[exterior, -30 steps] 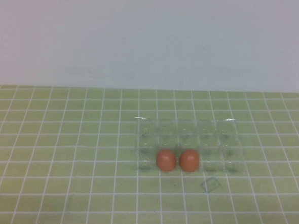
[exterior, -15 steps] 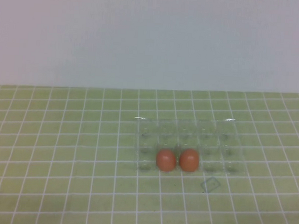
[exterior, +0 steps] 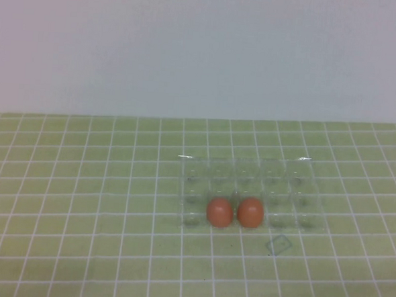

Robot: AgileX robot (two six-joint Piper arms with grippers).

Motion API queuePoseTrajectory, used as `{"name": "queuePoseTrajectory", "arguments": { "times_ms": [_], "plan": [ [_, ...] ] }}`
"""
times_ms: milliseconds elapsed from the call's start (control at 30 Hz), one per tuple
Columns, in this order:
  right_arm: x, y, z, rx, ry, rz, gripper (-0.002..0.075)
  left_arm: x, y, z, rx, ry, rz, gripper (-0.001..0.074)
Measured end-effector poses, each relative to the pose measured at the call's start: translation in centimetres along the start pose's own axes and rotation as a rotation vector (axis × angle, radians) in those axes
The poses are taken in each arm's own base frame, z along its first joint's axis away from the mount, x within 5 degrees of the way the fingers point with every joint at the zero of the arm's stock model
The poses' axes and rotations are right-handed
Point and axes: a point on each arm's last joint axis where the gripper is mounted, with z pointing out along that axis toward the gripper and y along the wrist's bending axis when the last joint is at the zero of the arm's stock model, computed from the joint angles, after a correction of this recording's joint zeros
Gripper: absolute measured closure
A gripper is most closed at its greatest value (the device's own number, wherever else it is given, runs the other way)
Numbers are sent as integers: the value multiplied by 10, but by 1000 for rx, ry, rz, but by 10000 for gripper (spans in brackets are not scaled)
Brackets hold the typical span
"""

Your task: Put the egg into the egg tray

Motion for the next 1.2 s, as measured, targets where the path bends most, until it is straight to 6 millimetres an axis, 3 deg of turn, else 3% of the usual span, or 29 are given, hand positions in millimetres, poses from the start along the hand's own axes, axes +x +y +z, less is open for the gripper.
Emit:
{"name": "queuePoseTrajectory", "arguments": {
  "times_ms": [1200],
  "plan": [
    [0,-2,0,22,0,-29,728,0,0,0,0,0,0,737]
  ]
}}
